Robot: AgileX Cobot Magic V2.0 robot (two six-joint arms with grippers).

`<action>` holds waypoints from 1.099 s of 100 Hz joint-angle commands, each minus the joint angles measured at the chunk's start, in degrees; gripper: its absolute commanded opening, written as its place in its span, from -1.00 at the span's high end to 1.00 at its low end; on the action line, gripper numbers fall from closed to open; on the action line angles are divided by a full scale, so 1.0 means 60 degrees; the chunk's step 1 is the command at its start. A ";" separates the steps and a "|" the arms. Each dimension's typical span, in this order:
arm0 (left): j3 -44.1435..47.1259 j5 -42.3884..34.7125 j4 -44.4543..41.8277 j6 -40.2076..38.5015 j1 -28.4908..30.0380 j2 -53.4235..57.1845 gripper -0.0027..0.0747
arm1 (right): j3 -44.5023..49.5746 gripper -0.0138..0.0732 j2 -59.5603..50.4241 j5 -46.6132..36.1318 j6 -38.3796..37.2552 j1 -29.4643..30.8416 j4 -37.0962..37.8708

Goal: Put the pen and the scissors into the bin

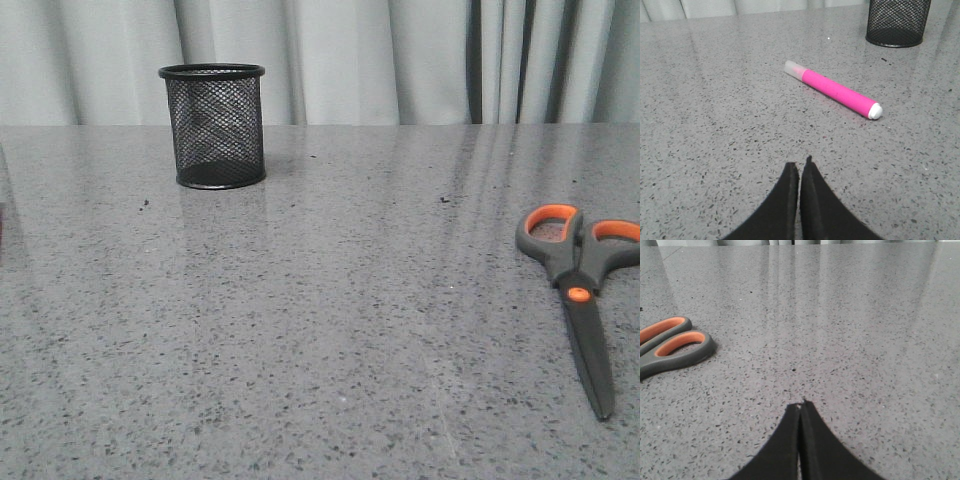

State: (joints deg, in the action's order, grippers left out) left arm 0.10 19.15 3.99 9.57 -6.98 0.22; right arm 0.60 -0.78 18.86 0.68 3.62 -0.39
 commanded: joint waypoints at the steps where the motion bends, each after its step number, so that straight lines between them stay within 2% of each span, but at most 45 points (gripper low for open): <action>1: 0.0410 -0.0458 0.0023 -0.0092 0.0005 0.0317 0.98 | 0.0135 0.84 -0.0147 -0.0412 0.0048 0.0039 -0.0009; 56: 0.0410 -0.0458 0.0023 -0.0092 0.0005 0.0317 0.98 | 0.0135 0.84 -0.0147 -0.0412 0.0048 0.0039 -0.0009; 68: 0.0410 -0.0458 0.0023 -0.0092 0.0005 0.0317 0.98 | 0.0135 0.84 -0.0147 -0.0570 0.0048 0.0039 0.0801; 80: 0.0410 -0.0474 -0.0029 -0.0092 0.0005 0.0317 0.98 | 0.0135 0.84 -0.0147 -0.2219 0.0048 0.0039 0.2293; 92: 0.0410 -0.0997 0.0051 -0.0108 0.0005 0.0317 0.98 | 0.0135 0.84 -0.0147 -0.4441 0.0048 0.0039 0.2319; 97: 0.0410 -0.1518 0.0540 -0.0134 -0.0014 0.0317 0.98 | 0.0135 0.84 -0.0147 -0.5354 0.0048 0.0039 0.2319; 102: 0.0410 -0.2040 0.1767 -0.0179 -0.0014 0.0317 0.98 | 0.0135 0.84 -0.0147 -0.5861 0.0001 0.0039 0.2101; 108: 0.0410 -0.2644 0.4169 -0.0184 -0.0014 0.0317 0.98 | 0.0135 0.84 -0.0147 -0.6242 -0.0851 0.0039 0.1120; 110: 0.0410 -0.2853 0.4529 -0.0184 -0.0014 0.0317 0.98 | 0.0135 0.84 -0.0147 -0.6104 -0.1077 0.0039 0.0725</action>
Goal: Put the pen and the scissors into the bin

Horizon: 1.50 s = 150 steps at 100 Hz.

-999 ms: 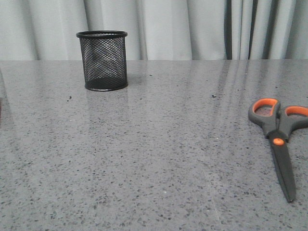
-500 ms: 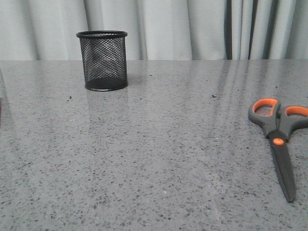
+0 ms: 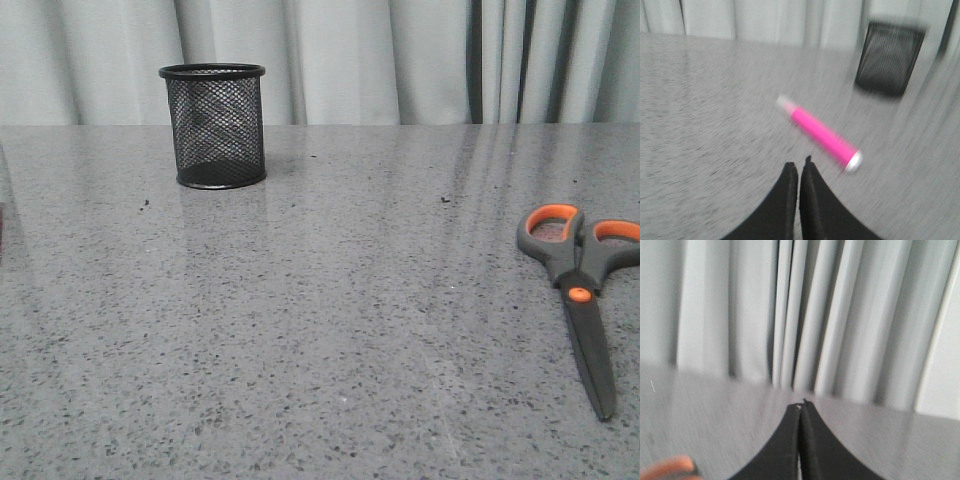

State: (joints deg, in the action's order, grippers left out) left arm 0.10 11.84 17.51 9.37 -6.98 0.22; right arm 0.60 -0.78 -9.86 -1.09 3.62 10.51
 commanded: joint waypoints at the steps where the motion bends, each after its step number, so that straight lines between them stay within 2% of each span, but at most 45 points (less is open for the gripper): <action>1: 0.0410 -0.1712 0.2568 -0.0151 -0.0014 0.0317 0.98 | 0.0135 0.84 -0.0147 -0.1151 -0.0851 0.0039 -0.1232; 17: 0.0410 -0.2778 0.4774 -0.0151 -0.0014 0.0317 0.98 | 0.0135 0.84 -0.0147 0.0132 -0.0871 0.0039 -0.4544; 26: 0.0395 -0.3085 0.5520 -0.0151 -0.0014 0.0317 0.98 | 0.0075 0.84 -0.0147 -0.0051 -0.0871 0.0039 -0.4869; 33: 0.0176 -0.3089 0.5282 -0.0102 -0.0014 0.0300 0.93 | -0.0161 0.84 -0.0147 0.0029 -0.0871 0.0039 -0.4869; 38: -0.0080 -0.2939 0.4561 -0.0084 -0.0014 0.0251 0.78 | -0.0456 0.83 -0.0056 0.0547 -0.0871 0.0022 -0.4869; 45: -0.0606 -0.2506 0.3230 -0.0084 -0.0014 0.0008 0.41 | -0.0930 0.75 0.0280 0.1548 -0.0854 0.0022 -0.4809; 53: -0.1339 -0.1923 0.2630 -0.0084 -0.0014 -0.0581 -0.06 | -0.1458 0.40 0.0887 0.2396 -0.0854 0.0022 -0.4791; 59: -0.1829 -0.1583 0.2648 -0.0084 -0.0014 -0.1340 -0.21 | -0.1827 0.08 0.1486 0.2752 -0.0854 0.0022 -0.4791; 64: -0.2390 -0.1171 0.2631 -0.0084 -0.0014 -0.2058 -0.19 | -0.2234 -0.22 0.1981 0.3332 -0.0854 0.0022 -0.4791; 71: -0.3185 -0.0392 0.2571 -0.0084 -0.0014 -0.3227 -0.09 | -0.2885 -0.41 0.2710 0.4166 -0.0854 0.0022 -0.4791; 81: -0.4463 0.0928 0.2234 -0.0084 0.0025 -0.5056 0.05 | -0.3737 -0.39 0.3590 0.5014 -0.0854 0.0022 -0.4791; 93: -0.5976 0.1925 0.2156 -0.0244 0.0184 -0.7342 0.09 | -0.4201 -0.38 0.4002 0.5016 -0.0844 -0.0051 -0.4791; 103: -0.7164 0.2658 0.1870 -0.0927 0.0374 -0.8855 0.12 | -0.4223 -0.38 0.4002 0.4795 -0.0844 -0.0200 -0.4791; 120: -0.8957 0.4227 0.0298 -0.2057 0.0537 -1.1124 0.19 | -0.4223 -0.38 0.4002 0.4940 -0.0844 -0.0463 -0.4791; 130: -0.9545 0.4776 -0.0096 -0.2232 0.0537 -1.2052 0.19 | -0.4223 -0.38 0.4002 0.5006 -0.0844 -0.0480 -0.4791; 150: -0.9736 0.4941 -0.0112 -0.2569 0.0537 -1.3216 0.19 | -0.4192 -0.38 0.4002 0.5045 -0.0844 -0.0480 -0.4791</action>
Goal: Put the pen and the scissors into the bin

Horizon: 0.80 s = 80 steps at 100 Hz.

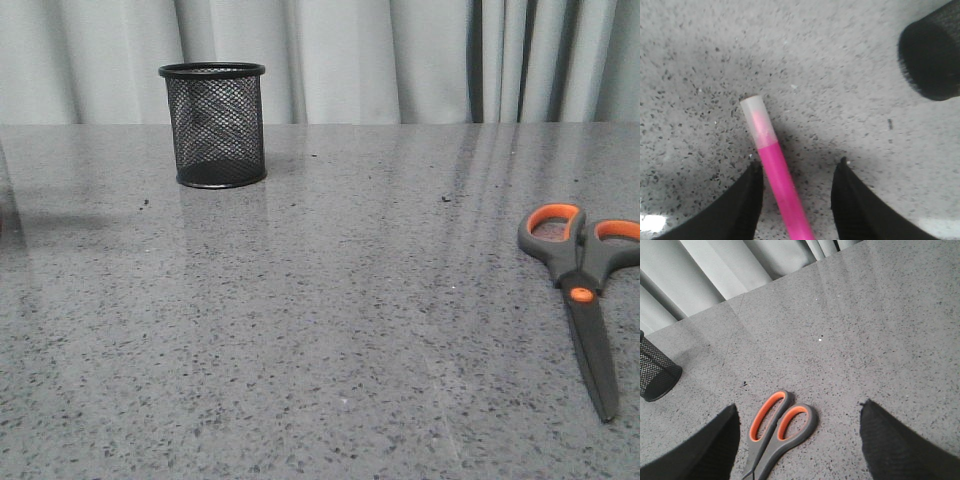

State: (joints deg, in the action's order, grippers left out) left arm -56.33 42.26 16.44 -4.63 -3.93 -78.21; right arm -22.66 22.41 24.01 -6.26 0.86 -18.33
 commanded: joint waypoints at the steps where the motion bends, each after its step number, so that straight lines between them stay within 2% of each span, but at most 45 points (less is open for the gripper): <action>1: -0.0329 -0.0089 0.0066 -0.0254 0.0030 -0.0177 0.19 | -0.0316 -0.38 0.0137 -0.0600 0.0018 -0.0021 0.0016; 42: -0.0329 -0.0060 -0.0427 -0.0586 0.0030 -0.1249 0.20 | -0.0310 -0.38 0.0137 -0.0505 0.0018 -0.0021 0.0016; 64: -0.0329 0.0721 -0.1314 -0.0586 -0.0014 -0.1852 0.45 | -0.0310 -0.38 0.0137 -0.0410 0.0018 -0.0021 0.0016; 80: -0.0329 0.0972 -0.1848 -0.0586 -0.0241 -0.2227 0.47 | -0.0310 -0.38 0.0137 -0.0290 0.0018 -0.0021 0.0016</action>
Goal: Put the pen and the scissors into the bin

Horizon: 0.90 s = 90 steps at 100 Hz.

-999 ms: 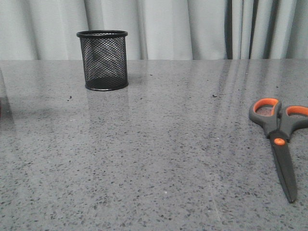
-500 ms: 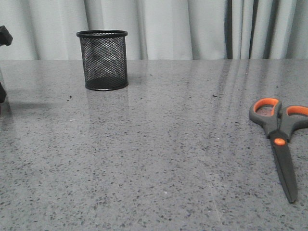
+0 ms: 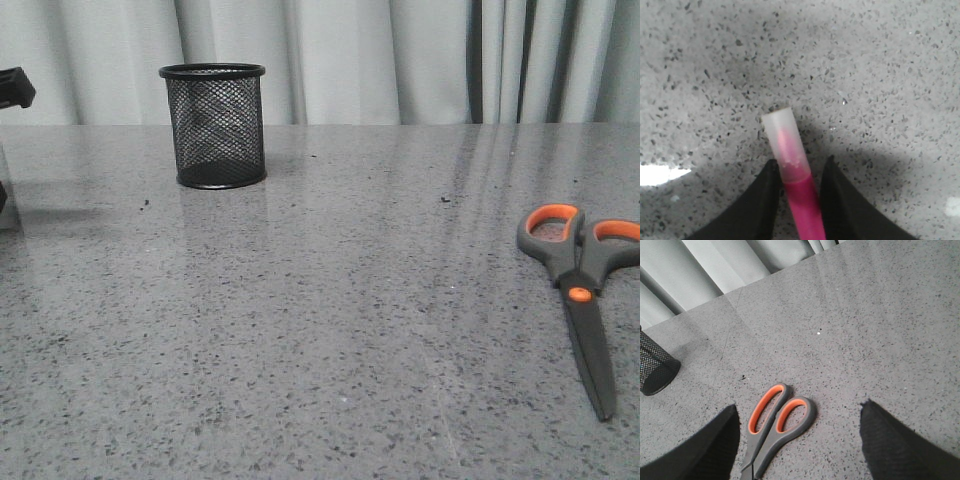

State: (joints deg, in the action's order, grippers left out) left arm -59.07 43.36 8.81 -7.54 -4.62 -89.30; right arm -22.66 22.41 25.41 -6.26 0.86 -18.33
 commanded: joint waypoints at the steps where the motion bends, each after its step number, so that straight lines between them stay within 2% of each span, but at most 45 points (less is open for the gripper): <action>1: 0.0127 0.0791 -0.0598 -0.0101 -0.0149 -0.0427 0.48 | -0.0310 -0.38 0.0137 -0.0527 0.0018 -0.0021 0.0016; 10: 0.0127 0.1037 -0.0805 -0.0011 -0.0294 -0.0664 0.59 | -0.0310 -0.38 0.0137 -0.0440 0.0018 -0.0021 0.0016; 20: 0.0127 0.0855 -0.0819 0.0253 -0.0419 -0.0755 0.99 | -0.0310 -0.38 0.0137 -0.0362 0.0018 -0.0021 0.0016; 38: -0.0378 -0.1071 0.0119 0.1071 -0.0637 0.0040 0.98 | -0.0310 -0.38 0.0137 -0.0228 0.0018 -0.0021 0.0016; 54: -0.1358 -0.3677 0.2785 0.2678 -0.1159 0.1348 0.98 | -0.0310 -0.38 0.0177 -0.0289 0.0018 -0.0021 0.0016; 65: -0.2020 -0.5433 0.4491 0.4271 -0.1930 0.1689 0.98 | -0.0310 -0.38 0.0190 -0.0437 0.0018 -0.0021 0.0016; 72: -0.2357 -0.6491 0.4635 0.4808 -0.2481 0.1600 0.98 | -0.0310 -0.38 0.0239 -0.0572 0.0018 -0.0021 0.0016; 90: -0.2508 -0.8298 0.4611 0.4894 -0.3320 0.0804 0.98 | -0.0310 -0.38 0.0348 -0.0748 0.0018 -0.0021 0.0016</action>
State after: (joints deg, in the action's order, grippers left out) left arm -72.28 1.76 35.42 21.16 -22.69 -83.55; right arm -22.66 23.27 25.97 -6.26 0.86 -18.33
